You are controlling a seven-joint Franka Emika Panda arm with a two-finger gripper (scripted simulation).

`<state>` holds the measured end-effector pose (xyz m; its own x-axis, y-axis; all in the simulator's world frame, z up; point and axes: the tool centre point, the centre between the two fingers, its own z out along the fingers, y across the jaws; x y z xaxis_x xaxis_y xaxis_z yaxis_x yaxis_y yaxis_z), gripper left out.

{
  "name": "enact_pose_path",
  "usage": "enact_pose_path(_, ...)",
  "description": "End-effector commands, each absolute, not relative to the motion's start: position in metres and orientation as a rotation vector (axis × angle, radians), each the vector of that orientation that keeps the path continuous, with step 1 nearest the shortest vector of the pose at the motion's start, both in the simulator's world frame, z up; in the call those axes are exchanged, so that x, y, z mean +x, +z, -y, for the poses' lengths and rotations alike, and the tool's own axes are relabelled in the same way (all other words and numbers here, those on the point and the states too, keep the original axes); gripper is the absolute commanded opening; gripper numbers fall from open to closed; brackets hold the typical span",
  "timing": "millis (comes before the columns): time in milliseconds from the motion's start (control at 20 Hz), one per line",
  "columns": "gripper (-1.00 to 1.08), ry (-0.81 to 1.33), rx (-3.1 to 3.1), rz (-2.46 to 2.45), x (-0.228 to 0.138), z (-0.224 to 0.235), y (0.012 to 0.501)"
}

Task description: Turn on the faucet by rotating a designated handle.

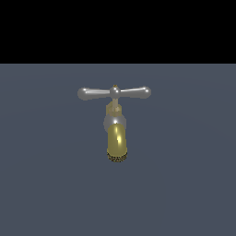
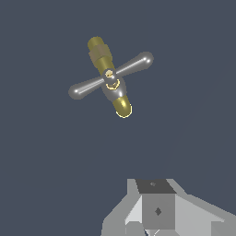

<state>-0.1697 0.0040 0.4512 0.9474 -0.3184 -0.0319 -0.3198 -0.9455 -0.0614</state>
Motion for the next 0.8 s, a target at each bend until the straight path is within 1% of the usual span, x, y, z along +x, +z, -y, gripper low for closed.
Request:
enact_pose_path(0,-1.0,0.045,-3.007,-0.583,-0.155,-0.01,0.442)
enact_pose_path(750,-1.0,0.112,-2.829,-1.108,-0.073,-0.047,0.375)
